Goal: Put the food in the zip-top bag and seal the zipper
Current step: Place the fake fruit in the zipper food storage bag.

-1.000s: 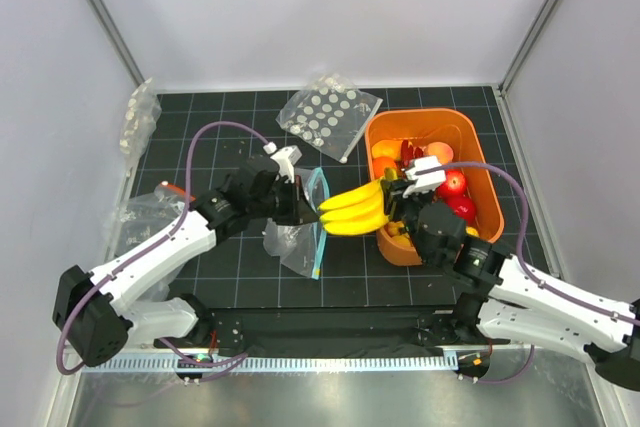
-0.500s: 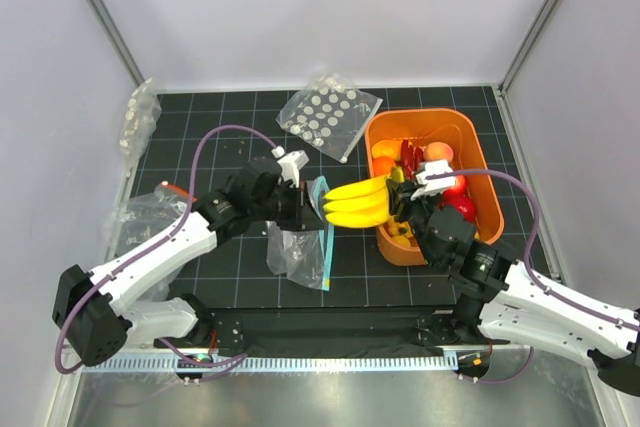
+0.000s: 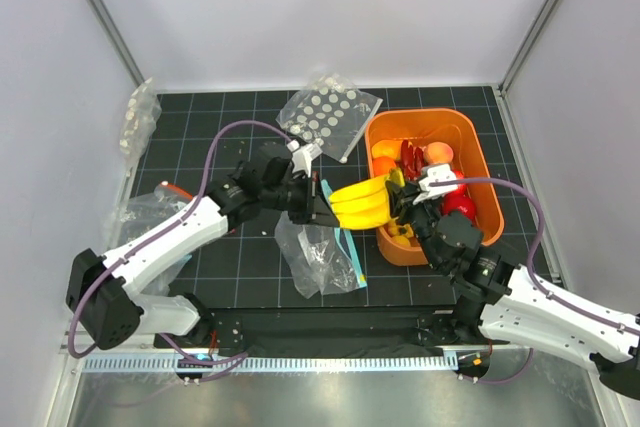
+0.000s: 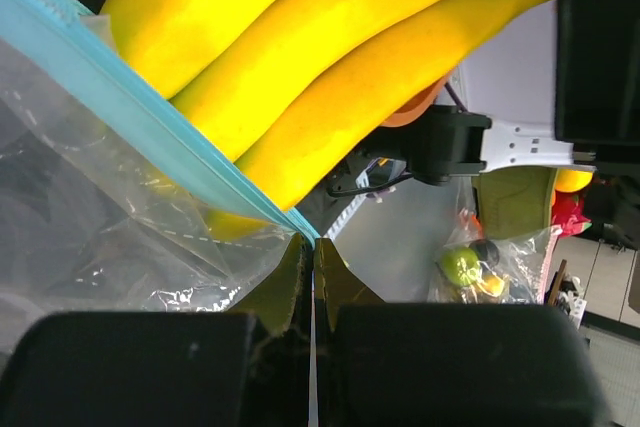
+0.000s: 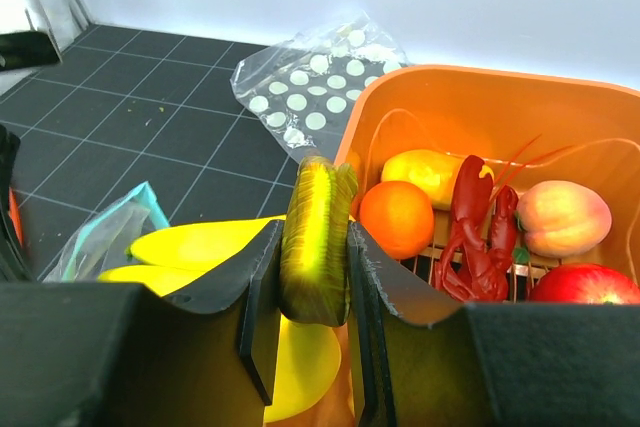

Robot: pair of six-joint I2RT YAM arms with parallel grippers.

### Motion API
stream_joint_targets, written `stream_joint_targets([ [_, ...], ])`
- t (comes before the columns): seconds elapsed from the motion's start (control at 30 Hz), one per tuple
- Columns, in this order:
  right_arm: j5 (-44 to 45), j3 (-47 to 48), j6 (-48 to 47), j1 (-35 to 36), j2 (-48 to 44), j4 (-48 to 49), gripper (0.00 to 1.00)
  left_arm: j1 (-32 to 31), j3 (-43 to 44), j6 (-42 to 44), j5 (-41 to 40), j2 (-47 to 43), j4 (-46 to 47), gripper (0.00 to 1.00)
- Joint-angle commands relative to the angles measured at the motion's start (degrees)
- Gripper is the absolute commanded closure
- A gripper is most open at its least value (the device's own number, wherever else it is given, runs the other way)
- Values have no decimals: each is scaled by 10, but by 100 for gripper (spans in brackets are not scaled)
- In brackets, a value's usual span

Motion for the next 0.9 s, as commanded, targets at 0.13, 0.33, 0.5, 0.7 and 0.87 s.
stream_joint_targets([
  [0.13,-94,-5,4,3,-26,41,99,-1,102,28,-19,-21,-81,100],
  [0.33,-210,-22,-5,3,-63,56,99,-1,123,54,-102,-1,-112,100],
  [0.5,-252,-17,-5,3,-45,58,99,-1,120,94,-114,10,-94,100],
  [0.7,-280,-24,-5,3,-57,65,99,-1,81,102,-82,-5,-50,100],
  [0.87,-298,-27,5,3,-47,73,99,-1,11,72,27,-24,79,100],
])
